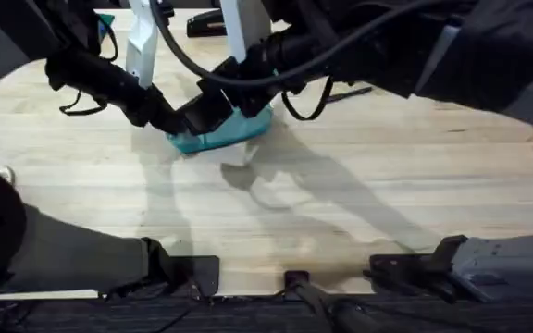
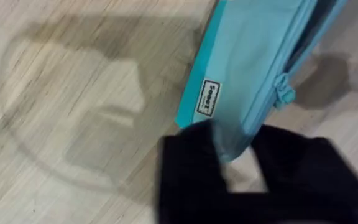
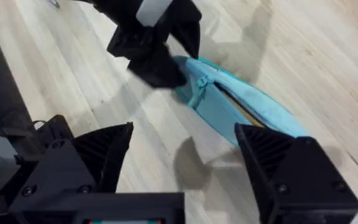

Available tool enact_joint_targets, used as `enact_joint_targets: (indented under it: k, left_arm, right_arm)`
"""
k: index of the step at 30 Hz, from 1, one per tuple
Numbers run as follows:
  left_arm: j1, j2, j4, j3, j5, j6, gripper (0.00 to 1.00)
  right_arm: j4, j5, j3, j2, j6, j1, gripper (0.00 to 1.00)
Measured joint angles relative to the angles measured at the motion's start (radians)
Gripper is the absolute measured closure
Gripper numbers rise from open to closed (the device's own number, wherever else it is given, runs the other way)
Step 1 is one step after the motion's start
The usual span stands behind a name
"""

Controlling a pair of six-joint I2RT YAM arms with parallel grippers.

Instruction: Unzip the bag, pick up the pens from the table one at a time and place them inside, then zip the bag closed.

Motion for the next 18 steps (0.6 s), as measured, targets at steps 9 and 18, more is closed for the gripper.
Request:
enact_joint_targets:
  k: [9, 18]
  left_arm:
    - [-0.001, 0.0, 0.0, 0.0, 0.005, -0.006, 0.008]
    - [-0.001, 0.0, -0.001, 0.0, -0.005, -0.007, 0.008]
  right_arm:
    - [-0.033, 0.0, 0.0, 0.0, -0.005, -0.011, 0.004]
    - [-0.05, -0.005, 0.0, 0.0, -0.005, -0.038, 0.004]
